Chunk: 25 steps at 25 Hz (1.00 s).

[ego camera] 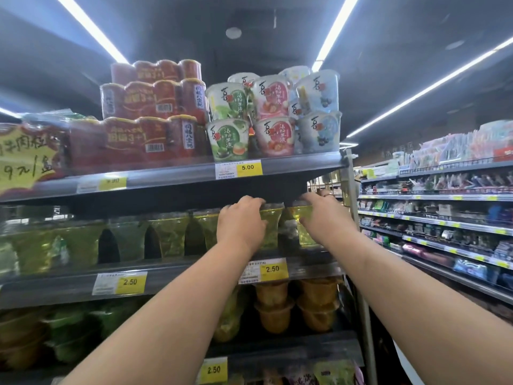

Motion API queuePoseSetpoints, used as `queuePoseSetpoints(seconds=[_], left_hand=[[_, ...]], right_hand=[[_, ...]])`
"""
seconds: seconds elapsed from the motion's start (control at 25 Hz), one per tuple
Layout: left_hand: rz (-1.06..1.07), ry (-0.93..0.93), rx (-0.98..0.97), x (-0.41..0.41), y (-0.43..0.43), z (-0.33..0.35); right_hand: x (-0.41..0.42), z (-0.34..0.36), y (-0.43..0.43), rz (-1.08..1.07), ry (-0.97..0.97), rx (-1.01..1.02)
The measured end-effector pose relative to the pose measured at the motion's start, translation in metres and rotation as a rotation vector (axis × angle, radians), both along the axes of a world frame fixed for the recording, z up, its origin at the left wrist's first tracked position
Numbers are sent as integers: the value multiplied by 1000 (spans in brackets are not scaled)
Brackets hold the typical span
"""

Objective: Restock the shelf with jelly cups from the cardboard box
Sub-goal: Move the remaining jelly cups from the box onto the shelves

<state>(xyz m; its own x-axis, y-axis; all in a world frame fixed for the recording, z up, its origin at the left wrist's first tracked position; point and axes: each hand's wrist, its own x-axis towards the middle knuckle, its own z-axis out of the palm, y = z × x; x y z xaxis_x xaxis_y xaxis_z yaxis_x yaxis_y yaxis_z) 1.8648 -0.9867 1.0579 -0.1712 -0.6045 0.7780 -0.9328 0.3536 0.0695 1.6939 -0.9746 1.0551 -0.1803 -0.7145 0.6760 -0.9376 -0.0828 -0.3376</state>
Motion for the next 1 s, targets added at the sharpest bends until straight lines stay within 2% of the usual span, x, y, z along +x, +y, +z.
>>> queuePoseSetpoints(seconds=[0.24, 0.4, 0.48, 0.56, 0.64, 0.76, 0.84, 1.0], left_hand=[[-19, 23, -124, -2, -12, -7], [-57, -20, -176, 11, -8, -10], [-97, 45, -257, 29, -3, -15], [-122, 135, -299, 56, 3, -25], [-119, 225, -279, 85, 5, -34], [-148, 482, -164, 120, 8, -42], [-127, 593, -91, 140, 7, -45], [-124, 573, 55, 176, -4, -43]], right_hand=[[-3, -10, -10, 12, 14, -104], [-4, -12, -7, -49, 53, -21], [3, -15, 0, -107, 60, -36], [22, -25, 12, -49, 28, -139], [51, -39, 25, 106, -33, -259], [99, -53, 32, 300, -178, -213], [128, -51, 26, 324, -225, -139], [173, -36, 9, 227, -303, -76]])
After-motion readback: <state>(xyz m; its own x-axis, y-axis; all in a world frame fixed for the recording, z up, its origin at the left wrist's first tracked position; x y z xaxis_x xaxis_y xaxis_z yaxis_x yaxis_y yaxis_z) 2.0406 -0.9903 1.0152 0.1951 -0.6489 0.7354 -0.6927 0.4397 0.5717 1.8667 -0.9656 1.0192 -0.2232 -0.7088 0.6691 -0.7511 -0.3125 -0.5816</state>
